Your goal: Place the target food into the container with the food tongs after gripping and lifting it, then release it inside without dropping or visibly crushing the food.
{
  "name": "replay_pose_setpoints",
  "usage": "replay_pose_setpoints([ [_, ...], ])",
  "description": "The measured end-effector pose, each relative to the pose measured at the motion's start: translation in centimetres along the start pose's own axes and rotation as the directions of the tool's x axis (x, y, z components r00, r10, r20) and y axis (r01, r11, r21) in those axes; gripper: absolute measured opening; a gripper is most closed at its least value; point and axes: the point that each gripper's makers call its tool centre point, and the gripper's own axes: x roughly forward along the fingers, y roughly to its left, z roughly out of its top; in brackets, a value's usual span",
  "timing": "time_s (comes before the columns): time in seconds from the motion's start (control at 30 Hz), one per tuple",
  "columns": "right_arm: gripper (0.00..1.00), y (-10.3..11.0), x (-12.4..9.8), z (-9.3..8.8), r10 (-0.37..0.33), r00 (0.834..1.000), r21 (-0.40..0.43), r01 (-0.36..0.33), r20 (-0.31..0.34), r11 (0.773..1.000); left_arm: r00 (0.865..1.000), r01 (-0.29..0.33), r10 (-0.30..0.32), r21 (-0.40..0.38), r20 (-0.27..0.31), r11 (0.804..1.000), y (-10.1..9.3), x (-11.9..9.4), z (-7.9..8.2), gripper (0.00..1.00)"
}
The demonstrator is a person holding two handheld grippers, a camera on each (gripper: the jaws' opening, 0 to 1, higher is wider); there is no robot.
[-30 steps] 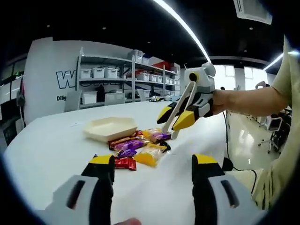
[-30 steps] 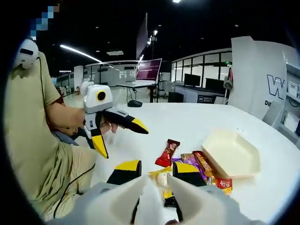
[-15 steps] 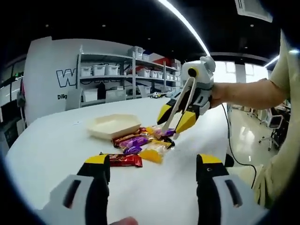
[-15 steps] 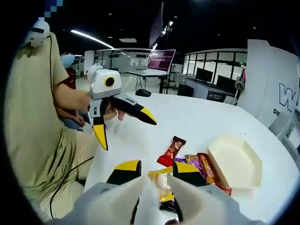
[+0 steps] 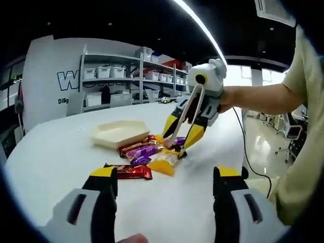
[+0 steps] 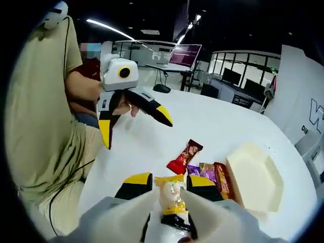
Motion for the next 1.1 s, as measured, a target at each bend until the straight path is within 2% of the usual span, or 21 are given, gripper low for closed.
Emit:
replay_pose_setpoints([
  [0.1, 0.22, -0.2, 0.3, 0.0, 0.018, 1.000, -0.010, -0.018, 0.000, 1.000, 1.000, 0.007, -0.007, 0.004, -0.002, 1.000, -0.1, 0.3, 0.1, 0.75],
  [0.33, 0.22, -0.3, 0.9, -0.4, 0.056, 0.997, -0.086, -0.061, -0.056, 0.994, 1.000, 0.015, -0.015, -0.017, -0.008, 1.000, -0.1, 0.4, -0.2, 0.76],
  [0.53, 0.22, -0.7, 1.4, -0.2, 0.081, 0.995, -0.087, -0.085, -0.054, 0.993, 1.000, 0.015, -0.015, -0.017, -0.018, 1.000, 0.2, 0.3, -0.4, 0.76],
  [0.7, 0.22, -1.5, 2.0, 0.9, 0.077, 0.997, -0.039, -0.077, -0.016, 0.996, 1.000, 0.006, -0.007, -0.022, -0.022, 1.000, 0.7, 0.2, -0.6, 0.76],
  [1.1, 0.22, -2.8, 4.7, 2.6, 0.054, 0.998, 0.026, -0.055, 0.022, 0.998, 1.000, -0.022, 0.021, -0.032, -0.012, 0.999, 1.6, 0.0, -0.4, 0.75],
])
